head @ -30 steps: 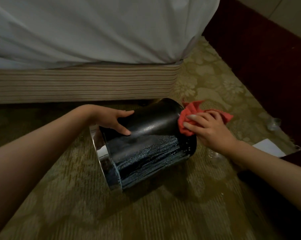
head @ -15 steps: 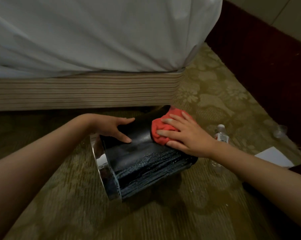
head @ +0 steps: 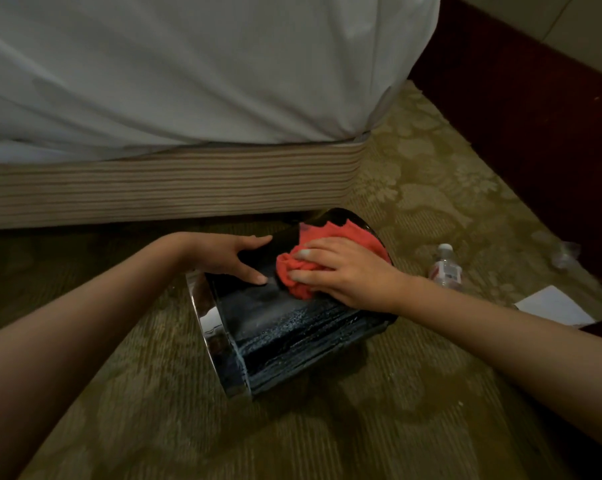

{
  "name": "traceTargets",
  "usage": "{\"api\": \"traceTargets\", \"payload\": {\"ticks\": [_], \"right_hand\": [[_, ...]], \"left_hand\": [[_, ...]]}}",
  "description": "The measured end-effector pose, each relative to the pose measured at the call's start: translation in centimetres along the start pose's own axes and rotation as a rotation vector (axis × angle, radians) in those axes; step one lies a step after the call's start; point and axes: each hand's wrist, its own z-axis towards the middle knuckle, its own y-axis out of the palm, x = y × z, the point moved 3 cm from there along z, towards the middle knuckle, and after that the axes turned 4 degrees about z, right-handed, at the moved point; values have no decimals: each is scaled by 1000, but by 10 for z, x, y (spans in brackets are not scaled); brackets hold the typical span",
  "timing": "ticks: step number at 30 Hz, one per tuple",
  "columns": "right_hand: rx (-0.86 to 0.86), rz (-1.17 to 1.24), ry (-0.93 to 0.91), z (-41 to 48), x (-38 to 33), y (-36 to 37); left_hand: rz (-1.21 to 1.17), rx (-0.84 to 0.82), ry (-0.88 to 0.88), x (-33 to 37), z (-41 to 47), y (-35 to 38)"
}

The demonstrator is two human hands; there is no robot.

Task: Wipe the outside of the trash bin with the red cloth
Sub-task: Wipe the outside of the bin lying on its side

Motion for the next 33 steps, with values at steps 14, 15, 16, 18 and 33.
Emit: {"api": "traceTargets", "payload": {"ticks": [14, 15, 16, 18, 33], "right_hand": [[18, -73, 24, 8, -4, -5], [4, -48, -4, 19, -10, 0], [-4, -31, -23, 22, -11, 2], [14, -5, -20, 4, 3, -5], [10, -19, -17, 19, -9, 3]], "left_hand": [[4, -4, -3, -5, 5, -3], [11, 3, 0, -6, 6, -2], [9, 5, 3, -7, 6, -1], [-6, -3, 8, -9, 6, -1], [-7, 29, 11, -10, 10, -2]]}}
